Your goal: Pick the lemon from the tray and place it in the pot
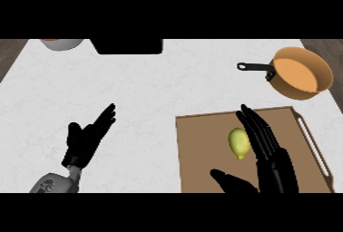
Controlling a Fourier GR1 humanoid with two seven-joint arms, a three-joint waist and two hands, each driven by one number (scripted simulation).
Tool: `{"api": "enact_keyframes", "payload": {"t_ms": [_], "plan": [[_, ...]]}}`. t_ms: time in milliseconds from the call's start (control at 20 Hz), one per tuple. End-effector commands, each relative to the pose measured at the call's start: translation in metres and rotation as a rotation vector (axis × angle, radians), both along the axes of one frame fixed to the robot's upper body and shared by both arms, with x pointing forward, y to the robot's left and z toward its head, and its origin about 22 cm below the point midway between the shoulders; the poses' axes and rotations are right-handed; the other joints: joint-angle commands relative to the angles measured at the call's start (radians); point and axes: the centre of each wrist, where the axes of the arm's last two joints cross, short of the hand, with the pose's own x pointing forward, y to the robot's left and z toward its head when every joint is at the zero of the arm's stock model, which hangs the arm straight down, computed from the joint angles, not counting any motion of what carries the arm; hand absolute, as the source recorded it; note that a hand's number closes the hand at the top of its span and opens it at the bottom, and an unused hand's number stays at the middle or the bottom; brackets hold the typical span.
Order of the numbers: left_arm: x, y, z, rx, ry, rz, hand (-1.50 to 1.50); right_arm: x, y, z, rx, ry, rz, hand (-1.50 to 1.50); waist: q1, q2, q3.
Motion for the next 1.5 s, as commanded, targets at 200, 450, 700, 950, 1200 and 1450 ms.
{"api": "enact_keyframes", "payload": {"t_ms": [200,450,700,950,1200,1450], "plan": [[-0.01,0.0,-0.008,-0.013,0.002,-0.031,0.0,0.015,0.028,0.03,0.066,0.254,-0.111,-1.5,0.021,0.006,0.003],[0.008,-0.004,0.004,-0.003,-0.005,-0.034,0.0,0.042,0.023,0.004,-0.069,0.533,-0.089,-1.5,0.028,0.011,0.003],[-0.001,0.001,0.005,-0.009,0.0,-0.01,0.0,0.05,0.001,-0.024,-0.122,0.605,-0.108,-1.5,0.02,0.007,0.004],[-0.013,-0.014,-0.026,-0.002,-0.004,-0.024,0.0,0.049,-0.037,-0.03,-0.133,0.527,-0.131,-1.5,0.014,0.006,0.003],[0.011,0.01,0.001,-0.016,-0.004,-0.004,0.0,0.041,-0.053,-0.038,-0.087,0.469,-0.126,-1.5,0.014,0.006,0.003],[-0.007,-0.002,-0.001,-0.024,-0.013,-0.008,0.0,0.038,-0.067,-0.033,0.021,0.476,-0.033,-1.5,0.015,0.005,0.003]]}}
